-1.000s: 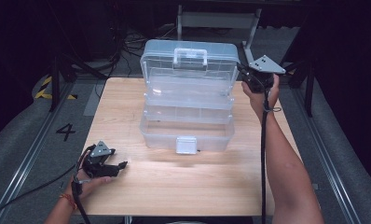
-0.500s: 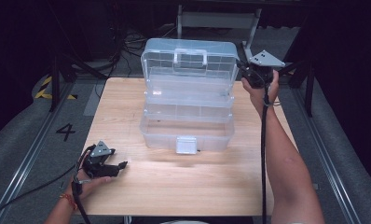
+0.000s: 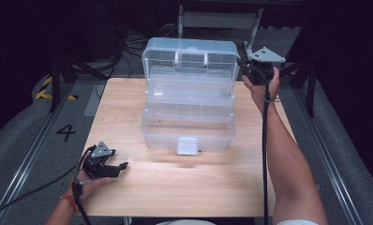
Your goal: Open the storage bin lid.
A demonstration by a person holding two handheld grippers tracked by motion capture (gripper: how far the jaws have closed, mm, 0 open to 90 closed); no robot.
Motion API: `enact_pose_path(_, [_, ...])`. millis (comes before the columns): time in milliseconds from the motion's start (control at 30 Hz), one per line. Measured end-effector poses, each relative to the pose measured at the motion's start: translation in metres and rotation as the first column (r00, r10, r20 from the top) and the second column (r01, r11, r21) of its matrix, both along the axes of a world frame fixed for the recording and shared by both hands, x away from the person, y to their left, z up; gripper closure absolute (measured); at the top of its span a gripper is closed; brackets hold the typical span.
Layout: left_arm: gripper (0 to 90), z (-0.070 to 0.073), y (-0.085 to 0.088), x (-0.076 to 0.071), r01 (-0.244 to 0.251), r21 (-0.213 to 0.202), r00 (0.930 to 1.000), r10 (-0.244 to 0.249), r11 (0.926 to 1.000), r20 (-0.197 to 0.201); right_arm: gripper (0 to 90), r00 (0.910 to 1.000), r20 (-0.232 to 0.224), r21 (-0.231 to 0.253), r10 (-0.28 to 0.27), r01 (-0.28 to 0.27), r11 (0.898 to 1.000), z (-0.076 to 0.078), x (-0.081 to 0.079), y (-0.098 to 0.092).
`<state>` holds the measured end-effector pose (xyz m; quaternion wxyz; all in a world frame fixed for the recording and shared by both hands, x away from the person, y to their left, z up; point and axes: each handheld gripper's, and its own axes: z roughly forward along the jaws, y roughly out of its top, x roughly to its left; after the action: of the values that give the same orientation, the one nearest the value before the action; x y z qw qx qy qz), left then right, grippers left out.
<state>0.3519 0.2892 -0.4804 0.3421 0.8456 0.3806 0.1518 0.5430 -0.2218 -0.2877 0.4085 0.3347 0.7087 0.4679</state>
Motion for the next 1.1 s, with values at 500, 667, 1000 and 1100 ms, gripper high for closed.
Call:
enact_pose_path(500, [25.0, 0.000, 0.000, 0.000, -0.005, -0.002, 1.0000, 0.005, 1.0000, 0.002, 84.6, 0.9997, -0.023, -0.002, -0.001, 0.001, 1.000, 0.002, 0.014, 0.000])
enact_pose_path(667, [25.0, 0.000, 0.000, 0.000, -0.004, -0.001, 1.0000, 0.004, 1.0000, 0.004, 84.5, 0.9996, -0.026, -0.004, -0.004, 0.004, 1.000, 0.002, 0.016, 0.001])
enact_pose_path(1000, [24.9, 0.000, 0.000, 0.000, -0.002, 0.000, 1.0000, 0.002, 1.0000, 0.007, 84.5, 0.9994, -0.034, 0.001, -0.007, 0.007, 1.000, 0.002, 0.023, 0.000])
enact_pose_path(1100, [24.8, 0.000, 0.000, 0.000, -0.005, -0.003, 1.0000, 0.005, 1.0000, 0.000, 84.5, 0.9993, -0.035, 0.000, -0.008, 0.008, 1.000, 0.002, 0.024, 0.001])
